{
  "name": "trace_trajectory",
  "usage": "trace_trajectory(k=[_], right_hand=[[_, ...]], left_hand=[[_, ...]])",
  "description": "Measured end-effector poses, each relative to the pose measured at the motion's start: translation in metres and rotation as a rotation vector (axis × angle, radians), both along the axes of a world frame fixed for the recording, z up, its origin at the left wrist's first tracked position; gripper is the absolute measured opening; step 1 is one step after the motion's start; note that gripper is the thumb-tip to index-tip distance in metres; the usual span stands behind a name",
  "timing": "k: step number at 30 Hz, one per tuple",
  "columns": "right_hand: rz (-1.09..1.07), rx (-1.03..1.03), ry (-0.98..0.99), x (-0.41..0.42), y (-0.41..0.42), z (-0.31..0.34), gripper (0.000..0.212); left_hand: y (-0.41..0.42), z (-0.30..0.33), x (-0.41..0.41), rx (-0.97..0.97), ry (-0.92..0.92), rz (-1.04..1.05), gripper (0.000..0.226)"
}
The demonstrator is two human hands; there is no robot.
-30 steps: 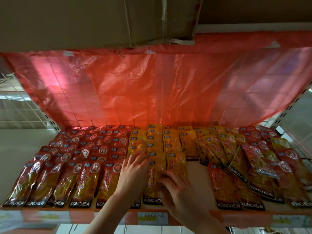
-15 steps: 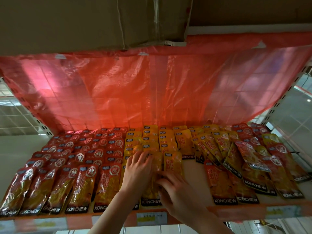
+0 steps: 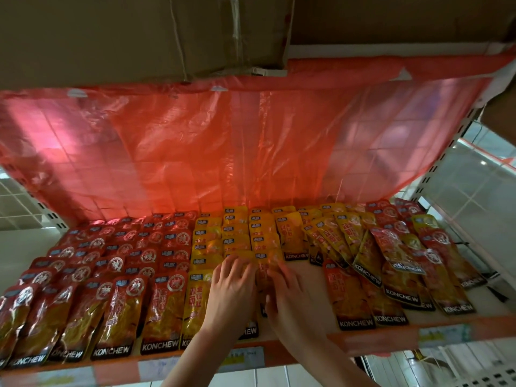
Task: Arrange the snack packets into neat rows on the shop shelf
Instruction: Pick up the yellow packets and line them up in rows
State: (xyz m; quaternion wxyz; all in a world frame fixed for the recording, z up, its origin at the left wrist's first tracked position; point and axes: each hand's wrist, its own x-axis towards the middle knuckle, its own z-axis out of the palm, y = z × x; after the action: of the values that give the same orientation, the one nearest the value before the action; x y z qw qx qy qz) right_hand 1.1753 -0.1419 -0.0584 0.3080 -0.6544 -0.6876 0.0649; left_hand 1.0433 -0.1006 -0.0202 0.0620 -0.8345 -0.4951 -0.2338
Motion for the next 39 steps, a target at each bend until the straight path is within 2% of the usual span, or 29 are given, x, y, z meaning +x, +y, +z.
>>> trace_trajectory(k=[7, 11, 15, 18, 20, 22, 26, 28, 31, 35, 39], right_hand=[[-0.005, 0.011, 0.031, -0.001, 0.0, 0.008, 0.048], [-0.024, 0.084, 0.007, 0.014, -0.004, 0.025, 0.046], [-0.1, 0.113, 0.029, 0.046, -0.012, 0.036, 0.039], [-0.17, 0.185, -0.025, 0.075, -0.013, 0.036, 0.027], [-0.214, 0.215, -0.04, 0.092, -0.014, 0.035, 0.015], [-0.258, 0.226, -0.07, 0.106, -0.015, 0.032, 0.023], [-0.298, 0.261, -0.081, 0.118, -0.013, 0.029, 0.061], [-0.312, 0.24, -0.073, 0.12, -0.011, 0.026, 0.061], [-0.296, 0.162, -0.112, 0.122, -0.01, 0.017, 0.042], [-0.291, 0.069, -0.216, 0.121, -0.008, 0.013, 0.045], [-0.272, 0.054, -0.27, 0.121, -0.008, 0.014, 0.041]], left_hand=[[-0.01, 0.003, 0.006, -0.056, -0.041, -0.056, 0.042], [-0.014, 0.009, 0.014, -0.085, -0.108, -0.115, 0.045], [-0.017, 0.015, 0.034, -0.154, -0.186, -0.169, 0.035], [-0.017, 0.016, 0.054, -0.256, -0.244, -0.191, 0.025], [-0.015, 0.017, 0.07, -0.32, -0.274, -0.206, 0.026], [-0.009, 0.018, 0.085, -0.369, -0.253, -0.217, 0.028], [0.005, 0.018, 0.114, -0.468, -0.204, -0.193, 0.026], [0.012, 0.015, 0.13, -0.526, -0.227, -0.149, 0.025], [0.022, 0.011, 0.147, -0.651, -0.345, -0.044, 0.019], [0.028, 0.009, 0.156, -0.783, -0.6, 0.091, 0.013], [0.029, 0.011, 0.161, -0.821, -0.707, 0.148, 0.009]])
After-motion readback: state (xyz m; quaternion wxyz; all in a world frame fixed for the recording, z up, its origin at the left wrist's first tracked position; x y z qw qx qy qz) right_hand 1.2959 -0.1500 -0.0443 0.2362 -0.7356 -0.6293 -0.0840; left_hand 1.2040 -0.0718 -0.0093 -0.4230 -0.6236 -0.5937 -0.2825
